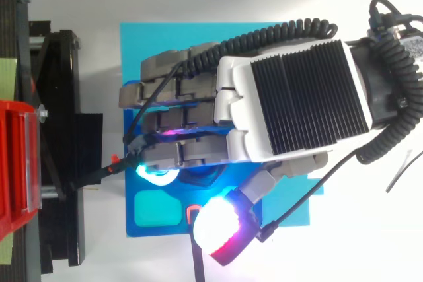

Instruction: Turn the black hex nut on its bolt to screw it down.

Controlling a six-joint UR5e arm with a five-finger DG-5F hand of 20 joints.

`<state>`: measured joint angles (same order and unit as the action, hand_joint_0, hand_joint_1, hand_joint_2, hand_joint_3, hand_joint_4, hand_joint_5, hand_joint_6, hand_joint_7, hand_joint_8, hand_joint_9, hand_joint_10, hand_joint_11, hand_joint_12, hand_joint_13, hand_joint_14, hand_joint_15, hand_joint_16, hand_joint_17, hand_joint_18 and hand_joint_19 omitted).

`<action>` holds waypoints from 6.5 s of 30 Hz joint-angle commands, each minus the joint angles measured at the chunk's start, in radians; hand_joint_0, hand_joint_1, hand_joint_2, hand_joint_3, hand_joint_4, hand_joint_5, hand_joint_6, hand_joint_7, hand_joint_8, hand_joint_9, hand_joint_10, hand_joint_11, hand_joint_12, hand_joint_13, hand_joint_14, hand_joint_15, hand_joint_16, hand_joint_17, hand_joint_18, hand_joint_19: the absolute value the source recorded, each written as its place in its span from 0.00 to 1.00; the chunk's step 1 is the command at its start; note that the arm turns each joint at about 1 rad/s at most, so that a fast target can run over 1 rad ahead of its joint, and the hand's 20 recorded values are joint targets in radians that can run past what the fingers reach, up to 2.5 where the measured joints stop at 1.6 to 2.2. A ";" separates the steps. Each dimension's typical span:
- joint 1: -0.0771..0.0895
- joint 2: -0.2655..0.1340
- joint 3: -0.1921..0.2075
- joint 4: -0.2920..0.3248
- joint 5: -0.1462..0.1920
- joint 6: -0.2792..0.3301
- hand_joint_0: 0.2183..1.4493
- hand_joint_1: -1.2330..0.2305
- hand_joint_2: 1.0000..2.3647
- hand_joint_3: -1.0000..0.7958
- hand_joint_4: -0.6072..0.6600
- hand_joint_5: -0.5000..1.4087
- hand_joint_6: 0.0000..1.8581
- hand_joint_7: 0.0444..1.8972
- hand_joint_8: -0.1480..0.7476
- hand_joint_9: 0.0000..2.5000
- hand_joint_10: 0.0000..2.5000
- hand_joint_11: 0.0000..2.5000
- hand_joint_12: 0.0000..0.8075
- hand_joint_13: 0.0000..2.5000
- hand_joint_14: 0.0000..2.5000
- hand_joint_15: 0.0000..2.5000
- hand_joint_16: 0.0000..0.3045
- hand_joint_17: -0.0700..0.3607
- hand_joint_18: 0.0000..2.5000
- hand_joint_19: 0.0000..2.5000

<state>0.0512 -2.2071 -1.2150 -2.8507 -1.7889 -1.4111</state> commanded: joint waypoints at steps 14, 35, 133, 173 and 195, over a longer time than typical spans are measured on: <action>-0.059 0.000 0.000 -0.010 -0.047 -0.043 0.25 0.73 0.00 0.28 0.67 0.25 0.27 0.59 0.45 0.35 0.00 0.01 0.38 0.22 0.00 0.02 0.14 0.39 0.19 0.13; -0.093 0.000 0.066 -0.073 -0.052 -0.045 0.25 0.72 0.00 0.28 0.65 0.22 0.27 0.42 0.45 0.33 0.00 0.01 0.39 0.23 0.00 0.03 0.14 0.39 0.19 0.13; -0.070 -0.028 0.088 -0.079 -0.110 -0.140 0.25 0.75 0.00 0.28 0.60 0.26 0.27 0.67 0.44 0.37 0.00 0.03 0.38 0.24 0.00 0.04 0.14 0.39 0.21 0.14; 0.033 -0.031 0.048 -0.038 -0.037 -0.140 0.25 0.73 0.00 0.28 0.55 0.26 0.27 0.61 0.43 0.36 0.00 0.02 0.37 0.23 0.00 0.03 0.14 0.38 0.21 0.14; 0.001 -0.031 0.048 -0.027 -0.037 -0.161 0.25 0.73 0.00 0.28 0.57 0.27 0.27 0.74 0.43 0.38 0.00 0.02 0.37 0.23 0.00 0.03 0.14 0.38 0.21 0.14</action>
<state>0.0584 -2.2378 -1.1674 -2.8782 -1.8232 -1.5660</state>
